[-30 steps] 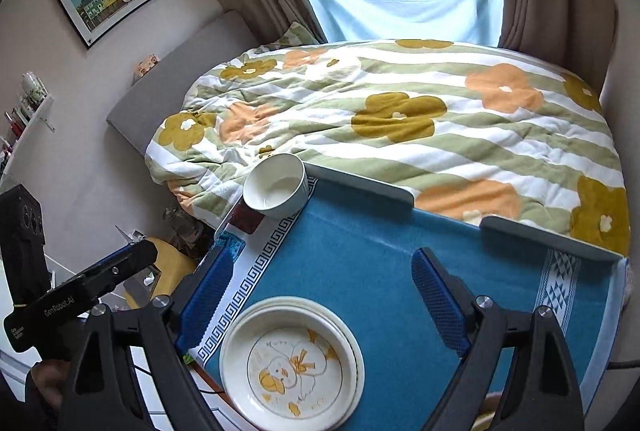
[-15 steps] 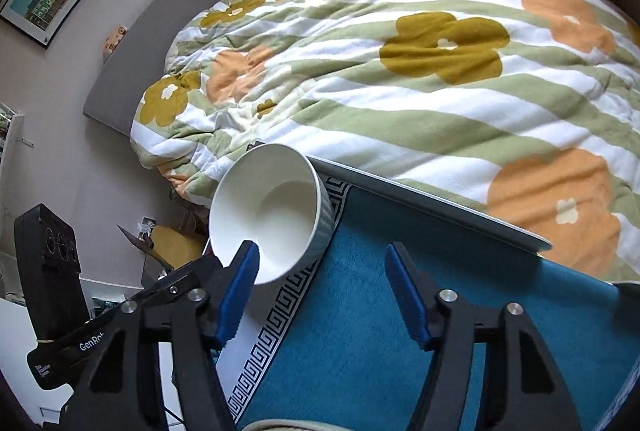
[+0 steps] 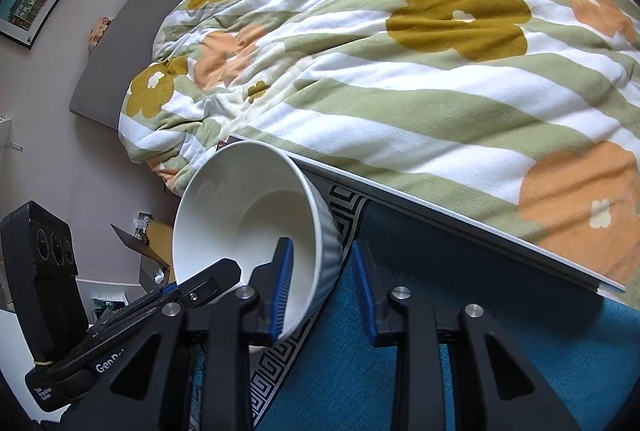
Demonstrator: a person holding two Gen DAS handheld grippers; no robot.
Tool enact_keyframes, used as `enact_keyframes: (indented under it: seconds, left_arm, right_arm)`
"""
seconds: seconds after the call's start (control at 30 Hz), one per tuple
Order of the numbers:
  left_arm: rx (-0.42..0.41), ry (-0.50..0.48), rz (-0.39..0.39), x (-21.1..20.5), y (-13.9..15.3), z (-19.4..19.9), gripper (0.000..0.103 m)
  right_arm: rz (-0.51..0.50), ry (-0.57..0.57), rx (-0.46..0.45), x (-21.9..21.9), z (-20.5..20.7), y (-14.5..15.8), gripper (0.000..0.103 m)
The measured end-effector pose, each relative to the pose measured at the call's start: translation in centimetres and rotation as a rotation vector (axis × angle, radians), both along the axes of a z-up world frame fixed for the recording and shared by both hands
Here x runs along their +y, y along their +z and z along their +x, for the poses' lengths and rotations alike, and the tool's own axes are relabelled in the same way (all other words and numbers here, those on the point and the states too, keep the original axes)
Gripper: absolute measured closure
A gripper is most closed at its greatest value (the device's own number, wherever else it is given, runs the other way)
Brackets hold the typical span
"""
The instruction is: Organize plates and bowls
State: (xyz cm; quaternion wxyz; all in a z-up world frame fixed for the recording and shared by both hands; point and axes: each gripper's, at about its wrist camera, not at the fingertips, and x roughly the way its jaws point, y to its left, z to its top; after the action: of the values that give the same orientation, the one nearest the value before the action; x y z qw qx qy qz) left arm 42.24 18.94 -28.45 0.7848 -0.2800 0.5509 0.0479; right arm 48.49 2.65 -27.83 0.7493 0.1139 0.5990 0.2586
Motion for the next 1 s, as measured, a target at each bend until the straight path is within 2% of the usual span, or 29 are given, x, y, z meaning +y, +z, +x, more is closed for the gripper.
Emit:
enact_keyframes:
  seconds: [0.27, 0.5, 0.8, 1.0]
  left_arm:
    - [-0.014, -0.024, 0.054, -0.6, 0.7, -0.3, 0.084]
    - [-0.050, -0.050, 0.089, -1.9, 3.1, -1.3, 0.084]
    - [-0.143, -0.082, 0.137, -5.9, 8.9, -5.4, 0.084]
    - [-0.217, -0.140, 0.161, -11.3, 13.2, -9.3, 0.084]
  right_arm:
    - [-0.027, 0.008, -0.025, 0.7, -0.1, 0.0, 0.087]
    - [-0.014, -0.007, -0.063, -0.3, -1.3, 1.6, 0.087]
    - [0.050, -0.048, -0.132, -4.1, -5.6, 6.4, 0.087]
    - [0.061, -0.094, -0.207, -8.9, -10.2, 10.5, 0.087]
